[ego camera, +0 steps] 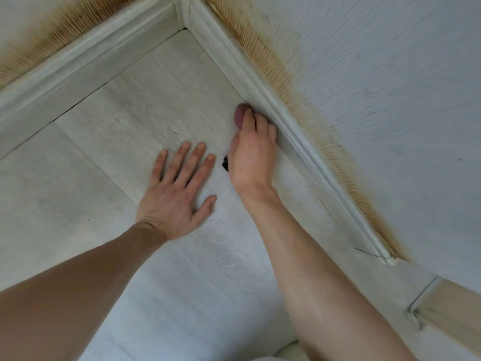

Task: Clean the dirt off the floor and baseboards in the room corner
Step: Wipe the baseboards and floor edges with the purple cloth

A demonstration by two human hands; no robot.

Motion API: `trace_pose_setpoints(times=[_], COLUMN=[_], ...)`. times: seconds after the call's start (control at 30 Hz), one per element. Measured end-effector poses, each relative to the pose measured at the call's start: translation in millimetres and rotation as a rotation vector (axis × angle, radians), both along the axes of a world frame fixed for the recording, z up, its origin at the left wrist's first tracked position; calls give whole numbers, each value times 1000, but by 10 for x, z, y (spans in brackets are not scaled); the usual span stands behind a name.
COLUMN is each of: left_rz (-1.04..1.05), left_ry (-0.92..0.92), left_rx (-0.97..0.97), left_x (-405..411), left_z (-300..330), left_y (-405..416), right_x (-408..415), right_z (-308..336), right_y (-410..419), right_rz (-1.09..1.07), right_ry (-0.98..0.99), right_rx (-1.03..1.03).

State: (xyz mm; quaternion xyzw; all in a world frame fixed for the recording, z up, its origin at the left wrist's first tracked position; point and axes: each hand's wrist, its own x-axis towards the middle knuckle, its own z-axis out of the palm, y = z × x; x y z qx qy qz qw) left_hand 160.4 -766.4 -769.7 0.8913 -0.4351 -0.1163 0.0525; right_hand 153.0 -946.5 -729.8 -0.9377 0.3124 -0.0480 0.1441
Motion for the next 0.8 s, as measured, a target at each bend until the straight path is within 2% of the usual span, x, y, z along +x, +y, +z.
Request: trace_pose_setpoints(times=[0.07, 0.13, 0.23, 0.33, 0.43, 0.5, 0.63, 0.73, 0.8], left_rz=[-1, -5, -10, 0, 6, 1, -5, -1, -4], left_ry=[7, 21, 29, 21, 17, 18, 25, 28, 34], left_rx=[5, 7, 34, 28, 15, 23, 25, 23, 28], left_x=[9, 16, 17, 13, 20, 26, 21, 35, 30], left_z=[7, 23, 26, 32, 18, 16, 20, 15, 16], left_y=[-12, -23, -14, -15, -1, 3, -7, 3, -2], right_x=[491, 711, 315, -222, -220, 2, 510, 759, 1003], right_z=[11, 83, 199, 250, 92, -19, -12, 87, 134], right_y=[25, 43, 99, -93, -247, -147, 5, -111, -197], right_rz=[149, 293, 377, 258, 146, 197, 459, 631, 644], right_ry=[23, 54, -58, -74, -30, -1, -32, -76, -5], right_rx=[-25, 83, 264, 200, 165, 123, 245, 145, 62])
